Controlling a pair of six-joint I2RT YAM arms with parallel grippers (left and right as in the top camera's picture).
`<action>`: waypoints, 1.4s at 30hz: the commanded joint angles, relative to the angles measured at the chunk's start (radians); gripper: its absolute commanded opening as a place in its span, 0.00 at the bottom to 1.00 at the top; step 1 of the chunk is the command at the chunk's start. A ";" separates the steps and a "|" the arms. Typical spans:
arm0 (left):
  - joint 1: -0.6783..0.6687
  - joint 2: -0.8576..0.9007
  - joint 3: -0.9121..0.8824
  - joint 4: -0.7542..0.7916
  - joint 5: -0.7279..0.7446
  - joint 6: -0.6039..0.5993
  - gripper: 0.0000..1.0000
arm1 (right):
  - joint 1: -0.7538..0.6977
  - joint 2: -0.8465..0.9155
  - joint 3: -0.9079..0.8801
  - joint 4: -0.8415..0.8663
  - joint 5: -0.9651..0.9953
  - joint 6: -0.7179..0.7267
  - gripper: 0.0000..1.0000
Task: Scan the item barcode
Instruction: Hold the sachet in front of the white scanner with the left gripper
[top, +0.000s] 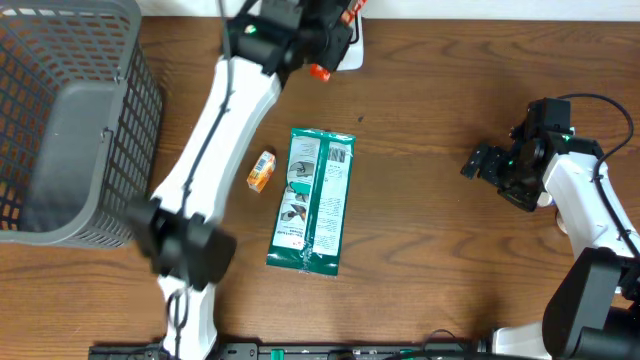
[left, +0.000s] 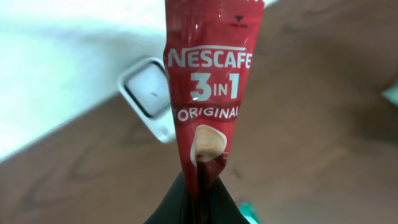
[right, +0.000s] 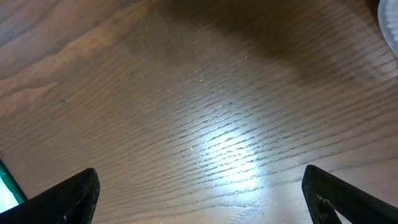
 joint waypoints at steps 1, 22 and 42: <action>0.013 0.104 0.026 0.050 -0.101 0.086 0.07 | -0.001 -0.021 -0.003 0.000 0.009 -0.012 0.99; 0.029 0.366 0.025 0.382 -0.118 0.165 0.07 | -0.002 -0.021 -0.003 0.000 0.009 -0.012 0.99; 0.042 0.447 0.024 0.437 -0.118 0.166 0.07 | -0.002 -0.021 -0.003 0.000 0.009 -0.012 0.99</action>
